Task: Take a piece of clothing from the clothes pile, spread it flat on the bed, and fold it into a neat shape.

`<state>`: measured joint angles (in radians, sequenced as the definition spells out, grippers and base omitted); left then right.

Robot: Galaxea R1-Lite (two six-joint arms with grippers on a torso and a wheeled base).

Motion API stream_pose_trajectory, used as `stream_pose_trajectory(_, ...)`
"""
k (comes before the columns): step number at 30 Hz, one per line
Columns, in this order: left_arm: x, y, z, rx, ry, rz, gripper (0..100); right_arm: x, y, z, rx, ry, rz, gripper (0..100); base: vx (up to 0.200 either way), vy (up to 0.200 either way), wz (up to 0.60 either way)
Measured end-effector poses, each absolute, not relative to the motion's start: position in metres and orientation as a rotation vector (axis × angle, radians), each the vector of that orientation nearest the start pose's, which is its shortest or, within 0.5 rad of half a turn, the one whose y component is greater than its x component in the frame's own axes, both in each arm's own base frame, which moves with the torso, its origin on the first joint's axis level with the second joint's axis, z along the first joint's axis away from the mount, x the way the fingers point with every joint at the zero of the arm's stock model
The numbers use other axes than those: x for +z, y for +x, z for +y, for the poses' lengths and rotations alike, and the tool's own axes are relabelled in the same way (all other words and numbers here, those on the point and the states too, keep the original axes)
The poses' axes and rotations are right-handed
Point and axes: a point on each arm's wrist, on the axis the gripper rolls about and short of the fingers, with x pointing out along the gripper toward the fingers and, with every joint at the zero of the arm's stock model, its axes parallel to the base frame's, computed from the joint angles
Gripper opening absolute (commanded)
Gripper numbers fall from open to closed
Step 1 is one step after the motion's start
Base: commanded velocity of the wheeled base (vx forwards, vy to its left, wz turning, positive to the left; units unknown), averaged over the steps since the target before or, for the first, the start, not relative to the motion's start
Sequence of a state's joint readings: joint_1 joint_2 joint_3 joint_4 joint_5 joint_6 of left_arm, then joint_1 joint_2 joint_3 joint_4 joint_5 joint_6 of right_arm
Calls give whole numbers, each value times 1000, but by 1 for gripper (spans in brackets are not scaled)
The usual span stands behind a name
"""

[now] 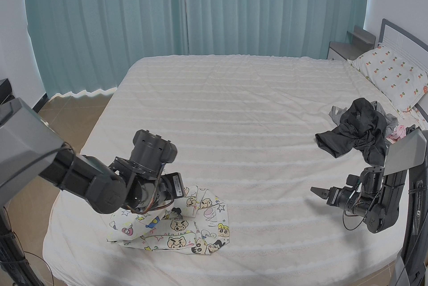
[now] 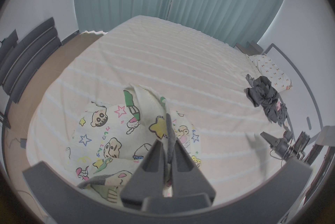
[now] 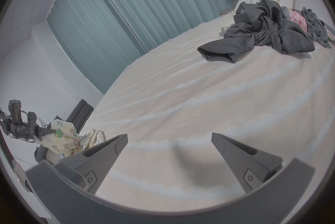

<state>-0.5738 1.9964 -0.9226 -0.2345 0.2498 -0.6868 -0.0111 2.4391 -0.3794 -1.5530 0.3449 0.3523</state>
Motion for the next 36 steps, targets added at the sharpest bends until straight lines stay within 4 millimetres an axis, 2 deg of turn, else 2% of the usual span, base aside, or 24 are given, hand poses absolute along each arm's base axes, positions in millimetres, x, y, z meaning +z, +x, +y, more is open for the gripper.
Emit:
stream_pose_trajectory(5, 75, 295, -202, -46, -346, 832, 0, -45, 302, 5, 237, 430, 557, 100, 0, 0, 0)
stream_pose_trajectory(8, 73, 300, -206, -43, -357, 836, 0, -45, 301, 5, 237, 430, 558, 100, 0, 0, 0)
stream_pose_trajectory(9, 71, 301, -207, -39, -358, 841, 100, -45, 301, 5, 237, 430, 558, 100, 0, 0, 0)
stream_pose_trajectory(17, 63, 300, -217, -50, -381, 910, 100, -45, 301, 6, 238, 430, 559, 100, 0, 0, 0)
stream_pose_trajectory(23, 70, 299, -218, -68, -411, 884, 100, -46, 301, 6, 238, 430, 563, 100, 0, 0, 0)
stream_pose_trajectory(28, 78, 294, -202, -45, -459, 883, 100, -46, 299, 6, 238, 430, 569, 100, 0, 0, 0)
stream_pose_trajectory(31, 79, 283, -185, -30, -484, 911, 100, -46, 297, 8, 245, 429, 577, 100, 0, 0, 0)
stream_pose_trajectory(36, 77, 268, -164, -47, -595, 891, 100, -46, 294, 14, 262, 426, 589, 100, -200, 0, 0)
